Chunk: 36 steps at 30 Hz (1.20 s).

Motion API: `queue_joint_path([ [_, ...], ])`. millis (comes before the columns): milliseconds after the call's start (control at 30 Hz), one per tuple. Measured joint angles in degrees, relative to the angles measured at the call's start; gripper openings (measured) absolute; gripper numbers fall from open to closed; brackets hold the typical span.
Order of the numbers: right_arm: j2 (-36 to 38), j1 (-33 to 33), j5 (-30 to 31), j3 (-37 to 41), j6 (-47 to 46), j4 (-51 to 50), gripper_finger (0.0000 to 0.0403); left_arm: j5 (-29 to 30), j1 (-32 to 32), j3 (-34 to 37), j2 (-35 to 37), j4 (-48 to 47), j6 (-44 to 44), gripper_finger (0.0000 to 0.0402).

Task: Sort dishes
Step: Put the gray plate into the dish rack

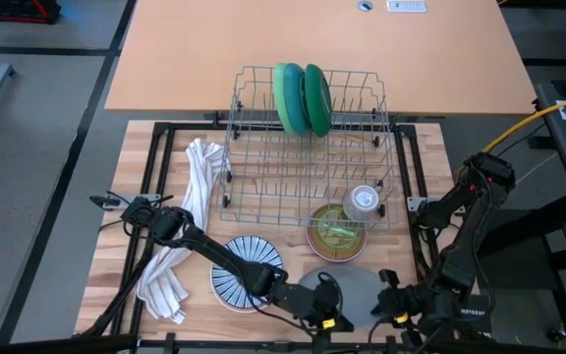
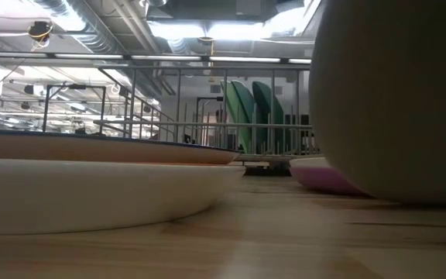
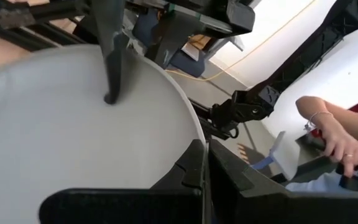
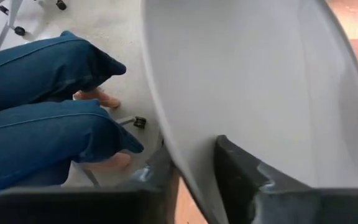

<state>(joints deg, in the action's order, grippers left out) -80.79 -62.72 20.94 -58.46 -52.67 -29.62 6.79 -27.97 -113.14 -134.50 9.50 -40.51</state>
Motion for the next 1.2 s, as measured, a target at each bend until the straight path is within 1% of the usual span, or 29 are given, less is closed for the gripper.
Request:
queue_joint_path([
  [100, 0.0, -0.07, -0.02, 0.0, 1.9, 0.02, 0.0049, 0.02, 0.04, -0.02, 0.0, -0.35, 2.2, 0.0003],
  [167, 0.0, -0.09, -0.12, 0.0, 3.47, 0.17, 0.0038, 0.0, 0.07, -0.04, 0.0, -0.99, 3.54, 0.0003],
  [333, 0.0, -0.02, -0.99, 0.04, 5.18, 2.89, 0.0039, -0.45, -0.07, -0.09, 0.02, -1.36, 8.28, 0.0004],
  [467, 0.0, 0.02, -1.05, 0.04, 5.02, 3.67, 0.0054, -0.55, -0.13, -0.09, 0.04, -1.58, 14.16, 0.0004],
  [600, 0.0, 0.02, -1.06, 0.04, 4.95, 3.76, 0.005, -0.53, -0.05, -0.09, 0.04, -2.77, 15.51, 0.0005],
  [700, 0.0, 0.15, -1.0, 0.06, 4.97, 4.45, 0.0047, -0.74, 0.15, -0.17, 0.13, -5.29, 14.41, 0.0024],
  [800, 0.0, 0.22, -0.38, 0.04, 4.91, 5.11, 0.0047, -0.6, 0.19, -0.17, 0.13, -6.09, 14.28, 0.0065],
  [867, 0.0, 0.22, 0.0, 0.05, 4.71, 5.66, 0.0046, -0.37, 0.22, -0.17, 0.12, -6.47, 15.83, 0.0093],
  [967, 0.02, 0.24, 0.28, 0.04, 4.25, 7.34, 0.0046, -0.37, 0.21, -0.15, 0.06, -6.48, 21.38, 0.0122],
  [1100, 0.02, 0.22, 0.21, 0.04, 4.27, 8.04, 0.0046, 0.02, 0.17, -0.15, 0.02, -8.46, 27.81, 0.0132],
  [1200, 0.02, 0.22, -0.11, 0.04, 4.27, 8.75, 0.0046, 0.1, 0.2, -0.15, 0.02, -9.64, 30.35, 0.0119],
])
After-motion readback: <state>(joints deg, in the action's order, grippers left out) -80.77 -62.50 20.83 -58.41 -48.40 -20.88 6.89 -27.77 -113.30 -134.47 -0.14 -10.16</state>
